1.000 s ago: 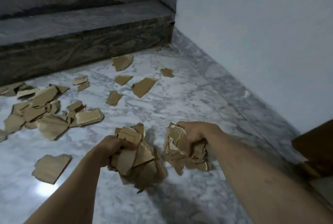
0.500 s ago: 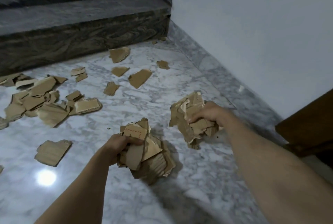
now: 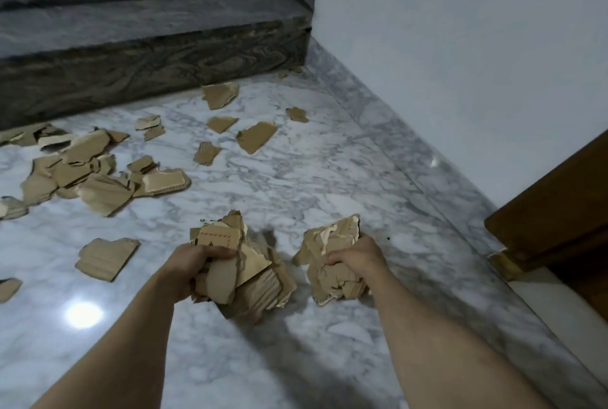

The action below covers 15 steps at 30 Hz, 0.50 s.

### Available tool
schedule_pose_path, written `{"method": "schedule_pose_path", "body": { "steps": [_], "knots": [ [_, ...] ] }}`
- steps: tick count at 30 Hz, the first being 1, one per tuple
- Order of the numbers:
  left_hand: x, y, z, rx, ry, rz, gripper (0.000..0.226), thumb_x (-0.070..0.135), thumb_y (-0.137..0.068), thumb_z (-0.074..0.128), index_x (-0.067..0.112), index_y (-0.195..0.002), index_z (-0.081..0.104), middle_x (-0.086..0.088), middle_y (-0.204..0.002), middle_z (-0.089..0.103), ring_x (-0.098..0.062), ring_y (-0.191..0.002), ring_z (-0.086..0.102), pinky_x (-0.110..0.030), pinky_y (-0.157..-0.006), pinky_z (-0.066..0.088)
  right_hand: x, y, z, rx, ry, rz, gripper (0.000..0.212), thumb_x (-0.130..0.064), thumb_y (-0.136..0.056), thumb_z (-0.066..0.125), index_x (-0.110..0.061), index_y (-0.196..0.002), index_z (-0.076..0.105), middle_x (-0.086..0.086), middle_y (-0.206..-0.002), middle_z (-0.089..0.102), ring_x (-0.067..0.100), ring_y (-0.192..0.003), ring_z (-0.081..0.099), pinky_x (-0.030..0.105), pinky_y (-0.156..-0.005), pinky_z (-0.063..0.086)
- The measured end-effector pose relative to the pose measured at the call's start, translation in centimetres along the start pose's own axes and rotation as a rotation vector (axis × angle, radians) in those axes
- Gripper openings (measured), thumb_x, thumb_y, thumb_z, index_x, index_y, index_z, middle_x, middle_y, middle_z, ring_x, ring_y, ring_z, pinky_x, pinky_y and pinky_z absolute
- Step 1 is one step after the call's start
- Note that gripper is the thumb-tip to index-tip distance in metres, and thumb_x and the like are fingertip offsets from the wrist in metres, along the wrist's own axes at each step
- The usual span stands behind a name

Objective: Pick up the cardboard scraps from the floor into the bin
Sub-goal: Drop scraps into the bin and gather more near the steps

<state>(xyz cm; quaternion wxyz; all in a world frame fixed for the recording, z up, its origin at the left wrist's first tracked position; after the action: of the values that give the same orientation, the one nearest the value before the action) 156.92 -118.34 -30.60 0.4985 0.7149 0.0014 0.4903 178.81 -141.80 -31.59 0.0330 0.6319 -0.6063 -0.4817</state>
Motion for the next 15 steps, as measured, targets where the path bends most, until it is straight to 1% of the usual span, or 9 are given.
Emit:
{"method": "schedule_pose_path", "body": {
  "steps": [2, 5, 7, 9, 10, 11, 13, 14, 15],
  "knots": [
    [-0.3, 0.8, -0.1, 0.003, 0.028, -0.003, 0.043, 0.007, -0.072, 0.082, -0.006, -0.110, 0.067, -0.023, -0.088, 0.069, -0.037, -0.074, 0.066, -0.034, -0.048, 0.051, -0.2, 0.8, -0.2, 0.035, 0.039, 0.023, 0.057, -0.038, -0.050, 0.096, -0.014, -0.091, 0.064, 0.004, -0.093, 0.070, 0.024, -0.084, 0.067, 0.030, -0.073, 0.055],
    [-0.4, 1.9, -0.5, 0.012, 0.053, -0.011, 0.043, 0.008, -0.072, 0.083, -0.006, -0.109, 0.067, -0.023, -0.088, 0.069, -0.038, -0.072, 0.066, -0.033, -0.043, 0.050, -0.2, 0.5, -0.2, 0.053, 0.088, 0.027, 0.050, -0.038, -0.054, 0.096, -0.012, -0.081, 0.062, 0.008, -0.097, 0.070, 0.025, -0.084, 0.065, 0.032, -0.076, 0.056],
    [-0.3, 2.3, -1.0, 0.034, 0.057, -0.009, 0.043, 0.008, -0.071, 0.084, -0.005, -0.108, 0.067, -0.023, -0.089, 0.069, -0.038, -0.072, 0.065, -0.032, -0.042, 0.050, -0.3, 0.4, -0.2, 0.076, 0.139, 0.035, 0.062, -0.043, -0.051, 0.096, -0.009, -0.094, 0.067, 0.014, -0.118, 0.065, 0.029, -0.101, 0.063, 0.036, -0.086, 0.056],
    [-0.3, 2.6, -1.7, 0.067, 0.054, -0.007, 0.042, 0.007, -0.070, 0.085, -0.003, -0.106, 0.067, -0.023, -0.093, 0.070, -0.039, -0.077, 0.067, -0.035, -0.050, 0.053, -0.5, 0.3, 0.0, 0.103, 0.187, 0.051, 0.082, -0.046, -0.053, 0.095, -0.008, -0.119, 0.064, 0.019, -0.147, 0.039, 0.038, -0.130, 0.044, 0.040, -0.101, 0.046],
    [-0.4, 2.6, -2.0, 0.080, 0.053, -0.005, 0.040, 0.007, -0.071, 0.084, -0.002, -0.106, 0.067, -0.022, -0.094, 0.071, -0.039, -0.079, 0.067, -0.037, -0.053, 0.054, -0.5, 0.4, 0.1, 0.112, 0.192, 0.059, 0.085, -0.046, -0.055, 0.095, -0.008, -0.123, 0.061, 0.019, -0.149, 0.033, 0.040, -0.134, 0.039, 0.041, -0.101, 0.044],
    [-0.5, 2.6, -2.2, 0.087, 0.051, -0.004, 0.038, 0.006, -0.071, 0.084, -0.001, -0.104, 0.067, -0.022, -0.094, 0.070, -0.038, -0.079, 0.067, -0.036, -0.053, 0.054, -0.6, 0.5, 0.2, 0.116, 0.191, 0.061, 0.084, -0.046, -0.054, 0.095, -0.008, -0.121, 0.062, 0.019, -0.144, 0.039, 0.039, -0.129, 0.044, 0.039, -0.096, 0.047],
    [-0.9, 2.6, -2.3, 0.089, 0.053, -0.002, 0.036, 0.005, -0.072, 0.083, -0.002, -0.103, 0.067, -0.021, -0.091, 0.070, -0.038, -0.077, 0.066, -0.034, -0.049, 0.053, -0.8, 0.9, 0.4, 0.117, 0.173, 0.058, 0.072, -0.046, -0.050, 0.096, -0.010, -0.106, 0.066, 0.013, -0.120, 0.063, 0.030, -0.100, 0.062, 0.030, -0.070, 0.052],
    [-1.0, 2.6, -2.3, 0.086, 0.058, -0.001, 0.036, 0.005, -0.072, 0.083, -0.003, -0.104, 0.067, -0.021, -0.090, 0.070, -0.038, -0.076, 0.066, -0.033, -0.047, 0.053, -0.8, 1.2, 0.5, 0.123, 0.159, 0.052, 0.068, -0.045, -0.051, 0.096, -0.011, -0.101, 0.066, 0.010, -0.109, 0.069, 0.026, -0.087, 0.063, 0.027, -0.058, 0.047],
    [-1.2, 2.6, -2.3, 0.082, 0.067, -0.001, 0.038, 0.005, -0.072, 0.083, -0.003, -0.105, 0.067, -0.022, -0.091, 0.070, -0.038, -0.076, 0.067, -0.032, -0.046, 0.052, -0.7, 1.5, 0.6, 0.136, 0.139, 0.051, 0.066, -0.044, -0.051, 0.095, -0.012, -0.100, 0.066, 0.007, -0.102, 0.071, 0.024, -0.081, 0.062, 0.024, -0.052, 0.041]
  ]
}}
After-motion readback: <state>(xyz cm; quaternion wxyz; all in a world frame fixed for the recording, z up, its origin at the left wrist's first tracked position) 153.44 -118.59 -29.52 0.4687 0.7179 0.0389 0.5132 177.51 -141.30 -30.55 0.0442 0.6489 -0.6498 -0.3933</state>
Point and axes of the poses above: each hand's wrist, its own y-axis away from the middle knuckle, its own z-axis out of the palm, x = y × z, the point moved 2 cm from there along -y, towards the middle knuckle
